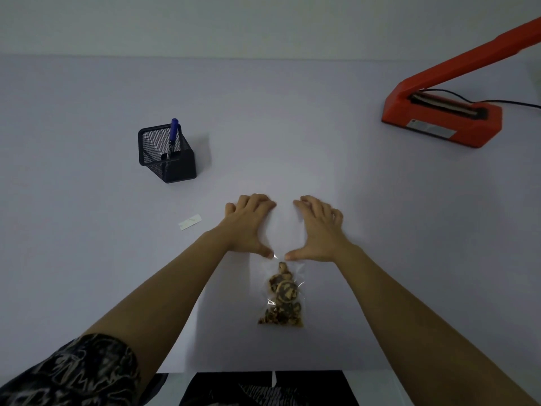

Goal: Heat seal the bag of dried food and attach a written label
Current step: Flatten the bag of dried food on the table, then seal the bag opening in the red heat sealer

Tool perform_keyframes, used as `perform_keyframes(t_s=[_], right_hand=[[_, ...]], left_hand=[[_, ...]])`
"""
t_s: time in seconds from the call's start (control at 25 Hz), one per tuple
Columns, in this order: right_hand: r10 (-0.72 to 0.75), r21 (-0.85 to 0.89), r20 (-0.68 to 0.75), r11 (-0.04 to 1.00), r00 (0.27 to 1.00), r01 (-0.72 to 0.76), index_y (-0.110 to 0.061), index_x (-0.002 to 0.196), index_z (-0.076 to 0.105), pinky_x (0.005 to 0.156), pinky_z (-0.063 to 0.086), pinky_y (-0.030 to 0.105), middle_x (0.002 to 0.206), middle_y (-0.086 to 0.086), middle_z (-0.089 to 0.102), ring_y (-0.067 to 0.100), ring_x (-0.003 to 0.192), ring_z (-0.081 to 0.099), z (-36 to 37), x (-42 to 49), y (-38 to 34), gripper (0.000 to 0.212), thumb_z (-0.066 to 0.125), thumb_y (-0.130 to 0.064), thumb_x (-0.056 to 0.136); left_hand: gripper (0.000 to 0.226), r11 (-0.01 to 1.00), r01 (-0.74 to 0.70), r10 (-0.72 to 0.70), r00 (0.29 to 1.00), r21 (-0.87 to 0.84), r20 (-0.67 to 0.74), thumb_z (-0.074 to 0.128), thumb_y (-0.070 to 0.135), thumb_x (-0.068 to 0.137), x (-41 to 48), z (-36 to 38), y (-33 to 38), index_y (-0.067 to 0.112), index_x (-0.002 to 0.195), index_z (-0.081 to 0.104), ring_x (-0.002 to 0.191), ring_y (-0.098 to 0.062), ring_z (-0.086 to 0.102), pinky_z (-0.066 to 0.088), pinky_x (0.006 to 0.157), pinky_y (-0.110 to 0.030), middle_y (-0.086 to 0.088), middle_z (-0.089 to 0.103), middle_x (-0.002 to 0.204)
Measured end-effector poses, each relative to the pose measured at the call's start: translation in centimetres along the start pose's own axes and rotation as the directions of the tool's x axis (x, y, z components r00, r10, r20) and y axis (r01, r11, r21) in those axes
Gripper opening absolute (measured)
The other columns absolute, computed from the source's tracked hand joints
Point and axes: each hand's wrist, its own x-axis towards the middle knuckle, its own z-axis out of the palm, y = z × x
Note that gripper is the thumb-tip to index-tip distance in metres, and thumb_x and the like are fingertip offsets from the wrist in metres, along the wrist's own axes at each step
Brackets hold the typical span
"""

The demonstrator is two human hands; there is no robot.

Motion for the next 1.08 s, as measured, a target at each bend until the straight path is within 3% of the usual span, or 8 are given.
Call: perform_keyframes(t_s=[0.2,0.36,0.52,0.64,0.8,0.96,1.08], right_hand=[[0.027,0.112,0.024,0.993,0.999,-0.029,-0.025,0.148,0.005,0.113,0.009,0.051,0.156,-0.002,-0.001,0.023,0.142,0.004,0.0,0.1,0.2,0.118,0.073,-0.063,0.059],[0.151,0.329,-0.159,0.940,0.976,-0.092,-0.029,0.145,0.020,0.111,0.011,0.049,0.152,-0.004,0.013,0.020,0.140,0.014,-1.3,-0.4,1.1,0.094,0.067,-0.059,0.069],[0.222,0.362,-0.283,0.926,0.933,-0.110,-0.021,0.144,0.026,0.114,0.013,0.049,0.152,0.002,0.020,0.023,0.140,0.019,-3.5,-1.2,3.2,0.084,0.064,-0.054,0.077],[0.333,0.477,-0.369,0.869,0.868,-0.130,-0.012,0.144,0.026,0.115,0.020,0.045,0.151,0.009,0.023,0.025,0.139,0.022,-5.5,-2.0,6.0,0.082,0.065,-0.046,0.081],[0.560,0.686,-0.403,0.709,0.724,-0.166,-0.004,0.144,0.022,0.112,0.025,0.032,0.150,0.014,0.025,0.026,0.138,0.028,-8.6,-2.9,11.6,0.074,0.061,-0.033,0.088],[0.702,0.731,-0.379,0.627,0.603,-0.271,-0.001,0.146,0.015,0.112,0.025,0.036,0.152,0.016,0.021,0.029,0.139,0.026,-11.6,-2.7,19.5,0.079,0.058,-0.035,0.089],[0.727,0.714,-0.385,0.625,0.569,-0.315,-0.001,0.146,0.012,0.113,0.023,0.037,0.152,0.017,0.019,0.030,0.139,0.023,-13.5,-1.4,23.9,0.081,0.058,-0.036,0.089]], left_hand=[[0.087,0.963,0.098,-0.099,0.995,-0.251,0.011,0.073,0.052,0.066,0.2,-0.6,0.4,0.024,0.136,0.031,0.125,-0.022,0.024,0.023,0.096,-0.041,0.003,0.026,0.141],[0.068,0.905,0.102,-0.141,0.988,-0.414,-0.065,0.068,0.031,0.069,-0.2,-1.9,0.5,0.024,0.130,0.039,0.122,-0.021,0.030,0.024,0.092,-0.037,0.003,0.033,0.137],[0.063,0.819,-0.007,-0.134,0.970,-0.574,-0.204,0.062,0.016,0.074,1.2,-4.3,2.8,0.018,0.133,0.040,0.113,-0.016,0.040,0.039,0.097,-0.038,-0.003,0.040,0.134],[0.059,0.809,-0.072,-0.109,0.957,-0.583,-0.270,0.058,0.008,0.083,4.6,-6.1,6.7,0.014,0.138,0.037,0.118,-0.016,0.045,0.038,0.095,-0.028,-0.005,0.041,0.139],[0.058,0.770,-0.084,-0.112,0.958,-0.633,-0.263,0.055,0.012,0.088,10.7,-7.6,11.7,0.013,0.141,0.032,0.127,-0.019,0.042,0.036,0.097,-0.026,-0.006,0.038,0.144],[0.060,0.719,-0.048,-0.140,0.967,-0.693,-0.212,0.054,0.010,0.088,17.5,-8.8,16.5,0.011,0.143,0.029,0.131,-0.020,0.039,0.033,0.098,-0.025,-0.007,0.033,0.148],[0.065,0.687,0.021,-0.205,0.965,-0.727,-0.166,0.055,0.011,0.088,21.9,-9.2,17.9,0.011,0.145,0.024,0.134,-0.022,0.034,0.034,0.108,-0.035,-0.007,0.028,0.151]])
